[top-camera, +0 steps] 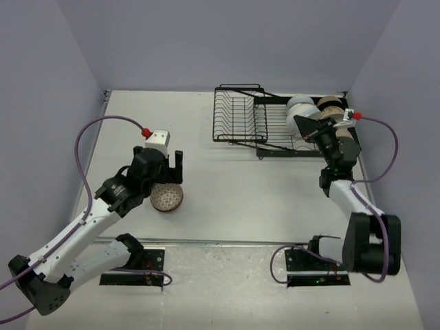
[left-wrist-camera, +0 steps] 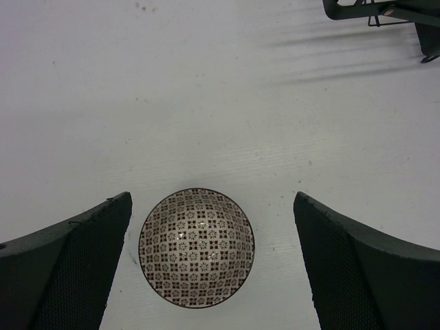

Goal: Unload the bowls from the dish rack

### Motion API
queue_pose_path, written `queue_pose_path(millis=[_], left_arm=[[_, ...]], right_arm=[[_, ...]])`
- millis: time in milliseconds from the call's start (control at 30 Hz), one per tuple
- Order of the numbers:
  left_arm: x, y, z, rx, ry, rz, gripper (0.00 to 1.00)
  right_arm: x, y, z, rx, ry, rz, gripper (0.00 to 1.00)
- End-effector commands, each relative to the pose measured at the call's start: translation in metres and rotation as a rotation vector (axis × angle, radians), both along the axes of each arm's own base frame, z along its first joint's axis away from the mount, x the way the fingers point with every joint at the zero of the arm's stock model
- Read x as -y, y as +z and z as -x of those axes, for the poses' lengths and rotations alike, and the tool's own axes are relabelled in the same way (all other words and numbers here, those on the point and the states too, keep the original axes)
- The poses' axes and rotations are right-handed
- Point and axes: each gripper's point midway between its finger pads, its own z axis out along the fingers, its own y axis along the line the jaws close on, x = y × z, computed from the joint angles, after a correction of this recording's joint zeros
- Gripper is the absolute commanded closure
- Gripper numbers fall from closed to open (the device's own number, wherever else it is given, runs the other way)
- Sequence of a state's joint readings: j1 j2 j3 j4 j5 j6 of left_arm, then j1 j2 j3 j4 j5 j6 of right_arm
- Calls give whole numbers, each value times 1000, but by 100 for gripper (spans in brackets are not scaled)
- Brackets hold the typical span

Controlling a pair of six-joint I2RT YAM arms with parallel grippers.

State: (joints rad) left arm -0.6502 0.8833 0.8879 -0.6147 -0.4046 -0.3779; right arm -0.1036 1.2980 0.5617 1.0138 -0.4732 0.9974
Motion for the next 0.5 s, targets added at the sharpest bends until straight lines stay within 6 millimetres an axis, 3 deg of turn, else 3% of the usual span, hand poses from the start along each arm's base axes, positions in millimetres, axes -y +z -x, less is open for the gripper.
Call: queue_pose_path(millis=[0, 67, 100, 167, 267, 300, 367, 400, 433, 467], left_arm=[[5, 23, -8, 57, -13, 39, 0], [12, 33, -6, 62, -35, 81, 0], [16, 44, -6, 78, -48, 110, 0], [28, 60, -5, 89, -87, 169, 0], [63, 94, 5, 86, -219, 340, 0], [70, 111, 4, 114, -242, 387, 0], [81, 127, 7, 122, -280, 455, 0], [83, 133, 7, 129, -286, 471, 0], [85, 146, 7, 149, -297, 486, 0], [91, 147, 6, 129, -316, 490, 0]], right_arm=[[-38, 26, 22, 20, 21, 308, 100], [-44, 30, 39, -26, -16, 475, 100], [-64, 28, 53, -24, 41, 520, 100], [-75, 26, 77, -37, 95, 615, 100], [-96, 9, 109, -68, 200, 758, 100], [-109, 3, 122, -65, 244, 808, 100], [-120, -15, 140, -90, 329, 957, 100], [-141, -26, 160, -66, 422, 1038, 100], [-135, -39, 166, -88, 421, 1178, 100], [-137, -47, 171, -109, 433, 1243, 100]])
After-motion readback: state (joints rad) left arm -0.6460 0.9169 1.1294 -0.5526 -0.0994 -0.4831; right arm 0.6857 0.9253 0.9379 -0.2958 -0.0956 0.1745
